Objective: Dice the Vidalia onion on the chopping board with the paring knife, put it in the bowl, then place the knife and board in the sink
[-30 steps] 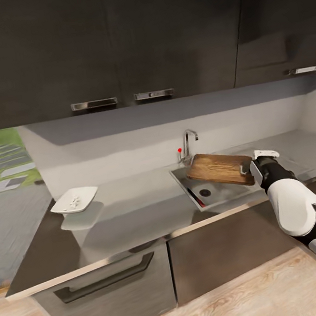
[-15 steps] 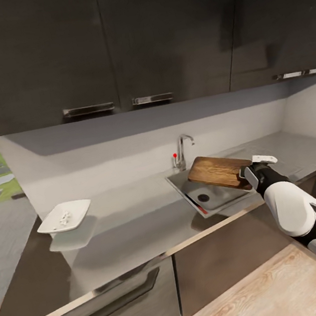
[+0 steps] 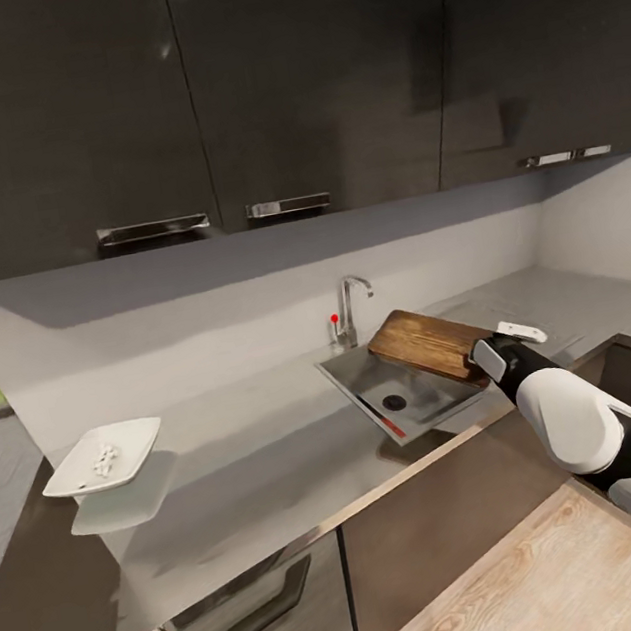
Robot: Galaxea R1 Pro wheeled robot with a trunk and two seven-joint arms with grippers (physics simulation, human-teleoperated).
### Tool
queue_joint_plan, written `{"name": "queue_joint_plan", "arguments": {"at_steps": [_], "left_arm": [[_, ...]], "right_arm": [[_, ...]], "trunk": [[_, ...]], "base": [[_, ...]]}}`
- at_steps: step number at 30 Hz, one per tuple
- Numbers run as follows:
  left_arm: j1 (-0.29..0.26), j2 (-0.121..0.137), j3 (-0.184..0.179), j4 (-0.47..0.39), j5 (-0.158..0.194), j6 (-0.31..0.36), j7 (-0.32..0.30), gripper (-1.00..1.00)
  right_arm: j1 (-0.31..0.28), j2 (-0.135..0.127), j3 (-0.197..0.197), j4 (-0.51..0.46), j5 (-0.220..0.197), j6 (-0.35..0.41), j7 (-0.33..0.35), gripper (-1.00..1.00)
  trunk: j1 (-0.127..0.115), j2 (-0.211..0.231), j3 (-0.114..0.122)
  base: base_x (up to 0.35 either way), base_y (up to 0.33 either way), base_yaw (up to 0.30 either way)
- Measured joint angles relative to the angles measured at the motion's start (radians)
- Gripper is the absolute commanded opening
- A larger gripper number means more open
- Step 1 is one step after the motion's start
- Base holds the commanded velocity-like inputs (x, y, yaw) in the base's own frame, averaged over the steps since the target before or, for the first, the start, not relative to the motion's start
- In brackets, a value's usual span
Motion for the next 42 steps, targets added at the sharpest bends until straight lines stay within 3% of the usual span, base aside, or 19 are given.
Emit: {"name": "queue_joint_plan", "arguments": {"at_steps": [9, 15, 21, 27, 35, 42], "left_arm": [[0.0, 0.0, 0.0, 0.0, 0.0, 0.001, 0.0, 1.0], [0.0, 0.0, 0.0, 0.0, 0.0, 0.001, -0.001, 1.0], [0.0, 0.0, 0.0, 0.0, 0.0, 0.001, -0.001, 1.0], [0.0, 0.0, 0.0, 0.0, 0.0, 0.001, -0.001, 1.0], [0.0, 0.0, 0.0, 0.0, 0.0, 0.001, 0.0, 1.0], [0.0, 0.0, 0.0, 0.0, 0.0, 0.001, -0.001, 1.0]], "right_arm": [[0.0, 0.011, 0.001, -0.001, 0.007, 0.006, -0.004, -1.0], [0.0, 0.054, 0.001, -0.001, 0.005, 0.003, -0.06, -1.0], [0.0, 0.077, 0.0, 0.001, 0.005, 0.003, -0.09, -1.0], [0.001, 0.08, -0.001, 0.001, 0.008, 0.002, -0.097, -1.0], [0.005, 0.082, -0.002, 0.003, 0.005, -0.003, -0.155, -1.0], [0.007, 0.086, -0.004, 0.024, -0.002, -0.009, -0.157, -1.0]], "trunk": [[0.0, 0.0, 0.0], [0.0, 0.0, 0.0], [0.0, 0.0, 0.0], [0.0, 0.0, 0.0], [0.0, 0.0, 0.0], [0.0, 0.0, 0.002]], "base": [[0.0, 0.0, -0.001], [0.0, 0.0, 0.0], [0.003, 0.018, 0.0], [0.09, 0.224, 0.0], [0.129, 0.228, -0.005], [0.025, 0.037, -0.202]]}}
